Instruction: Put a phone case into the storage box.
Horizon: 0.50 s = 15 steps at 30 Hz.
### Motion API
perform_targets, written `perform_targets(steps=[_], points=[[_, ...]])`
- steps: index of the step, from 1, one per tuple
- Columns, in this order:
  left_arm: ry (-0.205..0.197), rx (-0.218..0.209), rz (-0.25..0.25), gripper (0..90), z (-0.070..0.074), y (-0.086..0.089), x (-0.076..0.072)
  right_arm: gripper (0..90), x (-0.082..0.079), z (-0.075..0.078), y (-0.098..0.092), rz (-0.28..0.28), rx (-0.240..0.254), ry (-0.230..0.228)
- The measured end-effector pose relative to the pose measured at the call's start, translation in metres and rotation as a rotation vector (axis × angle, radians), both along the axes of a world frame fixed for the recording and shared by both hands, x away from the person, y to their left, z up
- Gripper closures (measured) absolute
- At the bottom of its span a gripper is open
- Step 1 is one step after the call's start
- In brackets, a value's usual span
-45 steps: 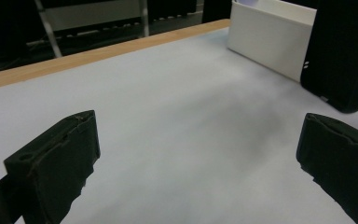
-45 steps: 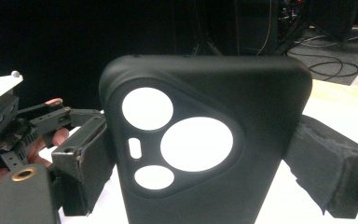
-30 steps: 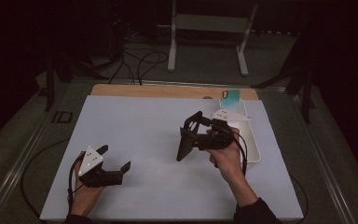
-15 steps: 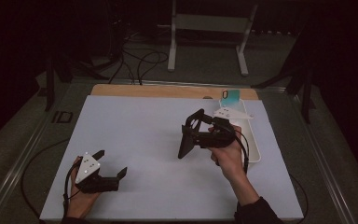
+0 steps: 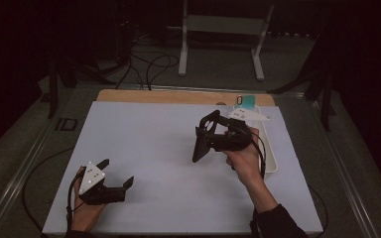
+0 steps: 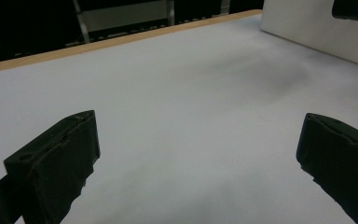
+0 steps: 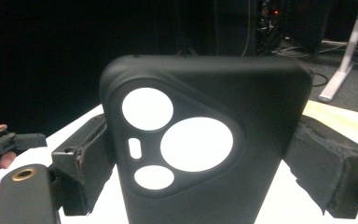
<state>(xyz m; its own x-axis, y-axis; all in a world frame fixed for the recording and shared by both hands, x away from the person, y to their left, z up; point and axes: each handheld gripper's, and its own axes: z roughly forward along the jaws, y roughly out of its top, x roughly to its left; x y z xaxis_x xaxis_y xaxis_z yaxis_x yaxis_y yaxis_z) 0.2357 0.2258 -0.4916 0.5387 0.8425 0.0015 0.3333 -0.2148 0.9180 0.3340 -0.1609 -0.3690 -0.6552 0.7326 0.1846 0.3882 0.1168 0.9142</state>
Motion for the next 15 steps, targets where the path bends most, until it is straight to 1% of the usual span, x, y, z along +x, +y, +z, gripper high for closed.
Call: perform_targets(steps=[5,7,12,15], points=[[-0.001,-0.001,0.002,0.1,0.000,0.000,0.000,13.6,0.005,0.003,-0.003,-0.021,-0.004,-0.006],[-0.003,-0.003,0.003,0.1,0.000,0.000,0.000,13.6,0.008,0.004,-0.004,-0.023,-0.001,-0.005],[-0.004,-0.003,0.007,0.1,0.000,0.001,0.000,13.7,0.012,0.004,-0.004,-0.033,-0.011,-0.005],[-0.007,-0.006,0.009,0.1,0.001,0.001,-0.001,13.7,0.017,0.004,-0.004,-0.042,-0.031,-0.011]])
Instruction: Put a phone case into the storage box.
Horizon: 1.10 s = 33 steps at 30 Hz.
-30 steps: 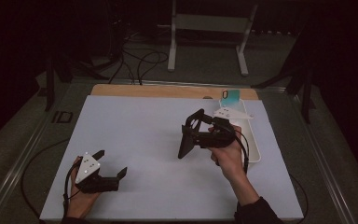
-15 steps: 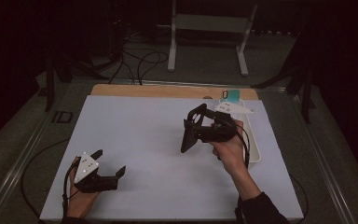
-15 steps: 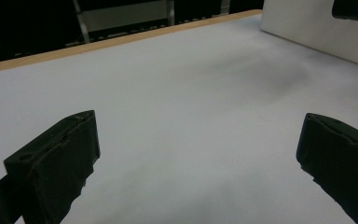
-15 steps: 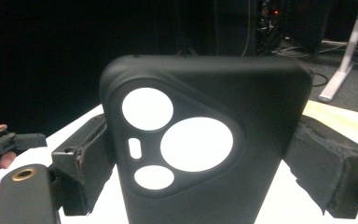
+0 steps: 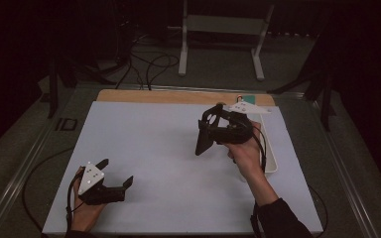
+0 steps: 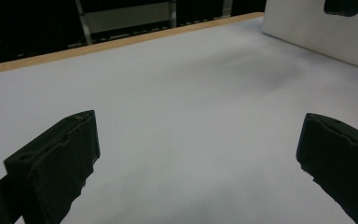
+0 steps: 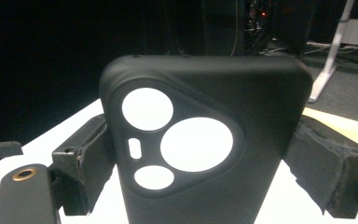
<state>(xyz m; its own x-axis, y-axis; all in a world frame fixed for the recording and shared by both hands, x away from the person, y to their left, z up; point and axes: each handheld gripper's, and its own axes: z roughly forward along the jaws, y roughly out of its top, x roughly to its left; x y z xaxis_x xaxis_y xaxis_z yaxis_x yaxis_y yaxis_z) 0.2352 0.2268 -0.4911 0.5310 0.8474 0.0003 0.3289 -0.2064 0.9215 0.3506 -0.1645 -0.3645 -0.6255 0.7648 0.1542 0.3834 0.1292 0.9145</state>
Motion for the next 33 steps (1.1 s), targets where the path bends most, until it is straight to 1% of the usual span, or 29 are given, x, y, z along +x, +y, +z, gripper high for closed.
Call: perform_targets(steps=[12,16,22,30,33], points=[[0.000,0.000,0.003,0.1,0.000,0.000,0.000,13.6,0.011,0.003,-0.002,-0.022,-0.025,-0.013],[0.001,-0.001,0.002,0.1,0.000,0.000,0.000,13.7,0.017,0.005,-0.005,-0.038,-0.022,-0.013],[0.002,-0.002,0.003,0.1,0.000,0.000,0.000,13.6,0.025,0.007,-0.008,-0.061,-0.039,-0.019],[0.002,-0.001,0.003,0.1,0.000,0.000,0.000,13.6,0.033,0.011,-0.010,-0.080,-0.042,-0.020],[0.003,-0.002,0.002,0.1,0.000,0.000,0.000,13.6,0.037,0.012,-0.011,-0.088,-0.032,-0.017]])
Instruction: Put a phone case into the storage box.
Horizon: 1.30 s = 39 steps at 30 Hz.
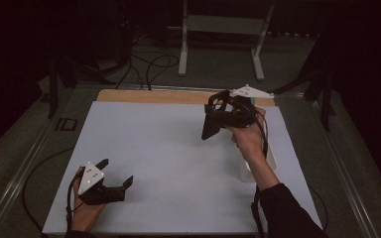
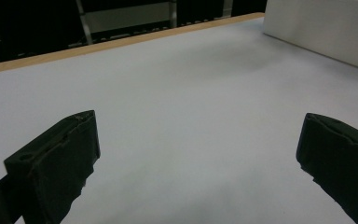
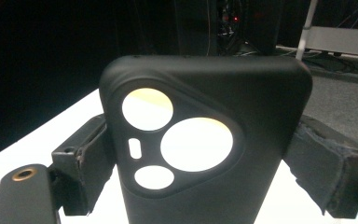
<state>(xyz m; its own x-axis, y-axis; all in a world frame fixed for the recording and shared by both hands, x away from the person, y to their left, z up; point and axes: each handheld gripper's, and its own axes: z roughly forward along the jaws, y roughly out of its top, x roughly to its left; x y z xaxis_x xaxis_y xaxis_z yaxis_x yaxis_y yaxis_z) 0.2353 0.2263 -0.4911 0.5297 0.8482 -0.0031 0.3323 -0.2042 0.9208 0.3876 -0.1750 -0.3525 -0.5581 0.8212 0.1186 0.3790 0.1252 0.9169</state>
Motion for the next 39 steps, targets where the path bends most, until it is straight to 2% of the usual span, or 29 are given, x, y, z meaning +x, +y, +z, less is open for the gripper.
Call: perform_targets(steps=[14,28,39], points=[[-0.004,-0.001,0.001,0.1,0.000,0.000,-0.001,13.6,0.014,0.007,0.002,-0.035,0.006,-0.006],[-0.005,-0.001,0.002,0.1,0.000,0.000,0.000,13.6,0.030,0.012,0.001,-0.084,-0.025,-0.023],[-0.007,-0.001,0.003,0.1,0.001,0.001,-0.001,13.6,0.044,0.011,0.000,-0.130,-0.063,-0.018]])
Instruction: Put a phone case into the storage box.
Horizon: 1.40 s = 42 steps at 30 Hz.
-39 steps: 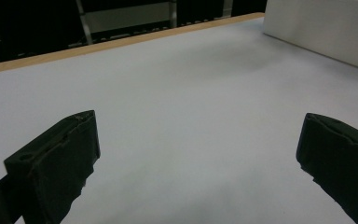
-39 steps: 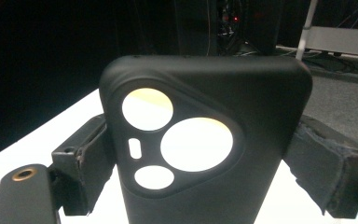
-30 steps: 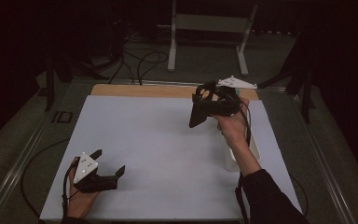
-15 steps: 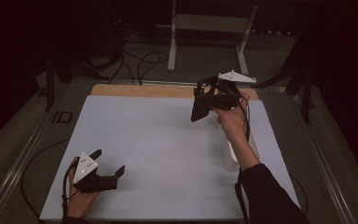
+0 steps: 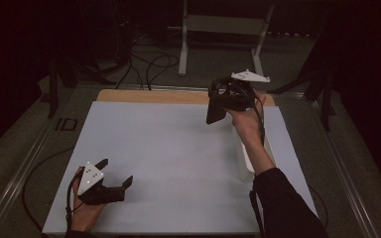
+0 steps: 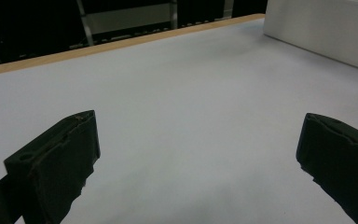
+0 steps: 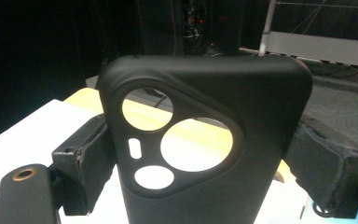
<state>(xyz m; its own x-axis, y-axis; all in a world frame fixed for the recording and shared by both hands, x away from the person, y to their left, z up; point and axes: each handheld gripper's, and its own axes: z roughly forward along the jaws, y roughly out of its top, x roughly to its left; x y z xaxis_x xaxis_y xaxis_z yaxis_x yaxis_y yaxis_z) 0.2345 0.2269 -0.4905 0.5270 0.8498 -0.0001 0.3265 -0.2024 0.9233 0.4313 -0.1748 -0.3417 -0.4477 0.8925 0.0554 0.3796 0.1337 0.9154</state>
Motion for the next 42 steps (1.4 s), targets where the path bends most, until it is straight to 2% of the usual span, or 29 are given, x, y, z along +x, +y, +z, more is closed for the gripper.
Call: perform_targets(steps=[17,42], points=[[-0.001,-0.002,0.000,0.1,0.000,0.000,0.000,13.6,0.011,0.002,-0.020,-0.075,0.002,0.009],[-0.002,0.000,0.002,0.1,0.000,0.000,0.000,13.6,0.017,0.007,-0.040,-0.134,-0.012,0.008]])
